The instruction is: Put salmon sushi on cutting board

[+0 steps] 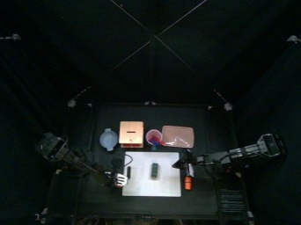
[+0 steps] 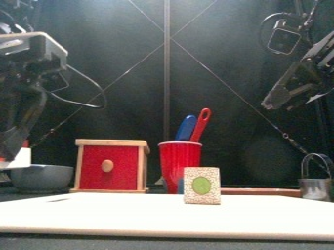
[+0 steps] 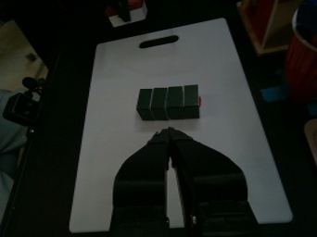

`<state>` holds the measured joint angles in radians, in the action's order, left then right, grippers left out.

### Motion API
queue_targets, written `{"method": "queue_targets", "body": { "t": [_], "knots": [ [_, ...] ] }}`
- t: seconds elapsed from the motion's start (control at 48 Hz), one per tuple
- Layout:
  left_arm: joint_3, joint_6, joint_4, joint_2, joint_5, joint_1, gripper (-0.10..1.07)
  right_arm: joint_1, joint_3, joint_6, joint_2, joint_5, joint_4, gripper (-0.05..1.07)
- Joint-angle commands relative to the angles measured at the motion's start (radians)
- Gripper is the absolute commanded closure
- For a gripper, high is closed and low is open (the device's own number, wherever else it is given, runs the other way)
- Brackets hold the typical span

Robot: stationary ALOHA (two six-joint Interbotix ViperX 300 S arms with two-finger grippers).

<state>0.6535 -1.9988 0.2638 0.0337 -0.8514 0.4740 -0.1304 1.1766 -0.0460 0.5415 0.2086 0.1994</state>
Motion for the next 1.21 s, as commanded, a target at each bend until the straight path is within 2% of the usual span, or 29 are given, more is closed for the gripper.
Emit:
{"method": "queue_targets", "body": {
  "t": [0.0, 0.292, 0.438, 0.562, 0.958, 1.188],
  "knots": [
    [-0.041, 0.003, 0.032, -0.006, -0.002, -0.029, 0.26, -0.002, -0.011, 0.000, 0.005, -0.002, -0.002, 1.00],
    [-0.110, 0.006, 0.164, -0.081, 0.115, -0.149, 0.26, -0.002, -0.011, 0.002, 0.005, -0.005, -0.020, 1.00],
    [-0.144, 0.009, 0.189, -0.138, 0.183, -0.199, 0.26, -0.002, -0.011, 0.000, 0.005, -0.011, -0.021, 1.00],
    [-0.175, 0.020, 0.199, -0.176, 0.227, -0.218, 0.26, -0.002, -0.012, 0.000, 0.003, -0.028, -0.020, 1.00],
    [-0.247, 0.034, 0.196, -0.249, 0.233, -0.241, 0.24, -0.002, -0.011, 0.002, 0.005, -0.046, -0.021, 1.00],
    [-0.252, 0.037, 0.195, -0.262, 0.249, -0.241, 0.16, -0.006, -0.008, 0.002, 0.005, -0.046, -0.021, 1.00]
  ]
}}
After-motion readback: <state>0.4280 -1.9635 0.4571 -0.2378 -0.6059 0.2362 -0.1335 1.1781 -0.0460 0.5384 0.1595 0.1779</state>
